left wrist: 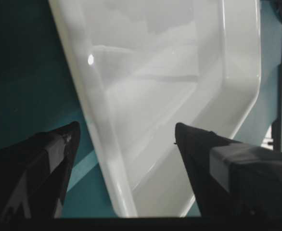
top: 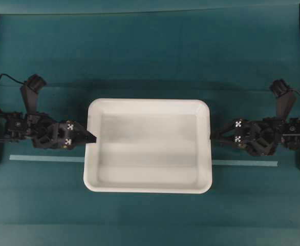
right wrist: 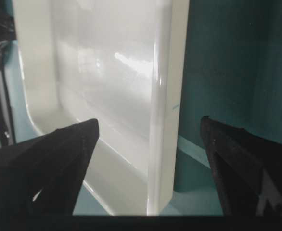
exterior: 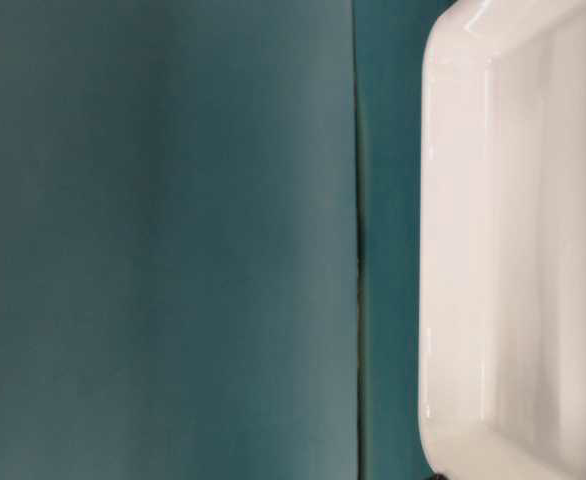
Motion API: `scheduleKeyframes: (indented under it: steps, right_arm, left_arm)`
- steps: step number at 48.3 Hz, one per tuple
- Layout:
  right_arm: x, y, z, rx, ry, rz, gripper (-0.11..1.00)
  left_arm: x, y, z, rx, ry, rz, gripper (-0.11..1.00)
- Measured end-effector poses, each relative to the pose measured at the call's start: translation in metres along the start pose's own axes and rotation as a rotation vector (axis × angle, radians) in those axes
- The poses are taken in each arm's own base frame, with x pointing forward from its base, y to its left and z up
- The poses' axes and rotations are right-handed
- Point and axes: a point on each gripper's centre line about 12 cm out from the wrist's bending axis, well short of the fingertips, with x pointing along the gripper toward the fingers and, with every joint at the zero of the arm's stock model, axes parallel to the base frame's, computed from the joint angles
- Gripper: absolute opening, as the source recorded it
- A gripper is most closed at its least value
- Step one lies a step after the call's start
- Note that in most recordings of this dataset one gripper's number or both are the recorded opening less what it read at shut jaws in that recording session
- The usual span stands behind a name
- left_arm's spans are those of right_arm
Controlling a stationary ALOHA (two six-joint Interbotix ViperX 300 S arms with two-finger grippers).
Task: Lift the white case with both hands.
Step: 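Open both grippers and position them over the tray's side walls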
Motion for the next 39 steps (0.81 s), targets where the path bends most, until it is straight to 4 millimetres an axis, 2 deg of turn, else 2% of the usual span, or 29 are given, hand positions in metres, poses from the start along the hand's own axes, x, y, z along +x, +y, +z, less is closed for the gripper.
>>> scheduleKeyframes:
  steps: [7, 18, 30, 34, 39]
  right_arm:
    - [0.009, 0.006, -0.001, 0.000, -0.003, -0.001, 0.90]
    - [0.025, 0.009, -0.003, -0.005, -0.014, -0.006, 0.90]
    - [0.026, 0.008, -0.003, 0.003, -0.019, -0.013, 0.89]
    - [0.027, 0.008, -0.003, 0.006, -0.020, -0.013, 0.86]
    - [0.027, 0.006, -0.004, 0.008, -0.010, -0.036, 0.76]
  left_arm:
    - [0.007, -0.001, 0.000, 0.000, 0.002, 0.009, 0.84]
    - [0.007, 0.002, 0.000, -0.001, 0.003, 0.017, 0.84]
    - [0.006, 0.002, 0.000, 0.000, 0.004, 0.015, 0.83]
    - [0.007, 0.002, -0.001, 0.001, 0.006, 0.016, 0.83]
    - [0.007, 0.002, -0.001, 0.001, 0.007, 0.017, 0.83]
